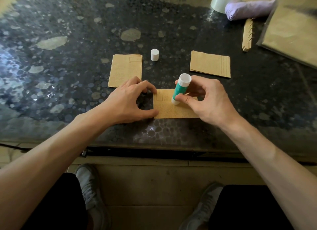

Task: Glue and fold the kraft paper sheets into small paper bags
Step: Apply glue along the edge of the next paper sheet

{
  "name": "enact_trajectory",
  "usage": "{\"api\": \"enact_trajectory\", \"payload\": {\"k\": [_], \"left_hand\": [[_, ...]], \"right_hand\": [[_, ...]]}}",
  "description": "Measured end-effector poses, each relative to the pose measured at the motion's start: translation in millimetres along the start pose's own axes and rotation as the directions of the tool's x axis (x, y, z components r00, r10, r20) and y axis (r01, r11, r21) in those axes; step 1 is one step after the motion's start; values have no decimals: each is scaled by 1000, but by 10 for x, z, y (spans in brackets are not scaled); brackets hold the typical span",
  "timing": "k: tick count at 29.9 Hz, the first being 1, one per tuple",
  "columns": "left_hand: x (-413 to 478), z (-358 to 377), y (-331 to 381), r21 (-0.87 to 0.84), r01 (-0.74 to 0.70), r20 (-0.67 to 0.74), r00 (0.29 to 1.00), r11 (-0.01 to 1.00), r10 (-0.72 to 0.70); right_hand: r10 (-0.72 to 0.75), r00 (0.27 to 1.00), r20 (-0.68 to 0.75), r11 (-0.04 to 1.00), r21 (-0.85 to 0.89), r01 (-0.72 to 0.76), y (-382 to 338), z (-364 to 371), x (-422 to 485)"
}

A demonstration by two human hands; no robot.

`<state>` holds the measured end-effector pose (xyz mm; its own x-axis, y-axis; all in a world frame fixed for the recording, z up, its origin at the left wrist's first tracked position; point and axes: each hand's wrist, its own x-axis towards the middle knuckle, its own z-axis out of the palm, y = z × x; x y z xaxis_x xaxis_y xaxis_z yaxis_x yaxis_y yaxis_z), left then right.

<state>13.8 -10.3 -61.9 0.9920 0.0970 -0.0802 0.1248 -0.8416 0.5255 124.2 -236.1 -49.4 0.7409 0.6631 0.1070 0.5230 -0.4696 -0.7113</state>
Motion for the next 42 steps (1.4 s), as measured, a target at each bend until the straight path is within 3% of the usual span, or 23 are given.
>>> {"api": "enact_trajectory", "payload": {"k": [6, 17, 35, 39, 42], "left_hand": [[-8, -4, 4, -4, -7, -1, 1000, 1000, 7], [-5, 1, -1, 3, -6, -2, 1000, 1000, 6], [-1, 0, -6, -5, -5, 1, 1000, 1000, 5], [-5, -6, -7, -6, -4, 1, 1000, 1000, 4], [-4, -2, -2, -10, -4, 3, 1000, 1000, 4]], "right_hand": [[-2, 995, 95, 1000, -6, 3, -34, -49, -28], [38, 998, 50, 999, -12, -38, -27, -73, -86], [-9, 978, 207, 999, 34, 2, -68, -135, -156], [16, 983, 182, 990, 138, -42, -43, -152, -198], [52, 997, 51, 950, 305, -65, -15, -196, -190]]}}
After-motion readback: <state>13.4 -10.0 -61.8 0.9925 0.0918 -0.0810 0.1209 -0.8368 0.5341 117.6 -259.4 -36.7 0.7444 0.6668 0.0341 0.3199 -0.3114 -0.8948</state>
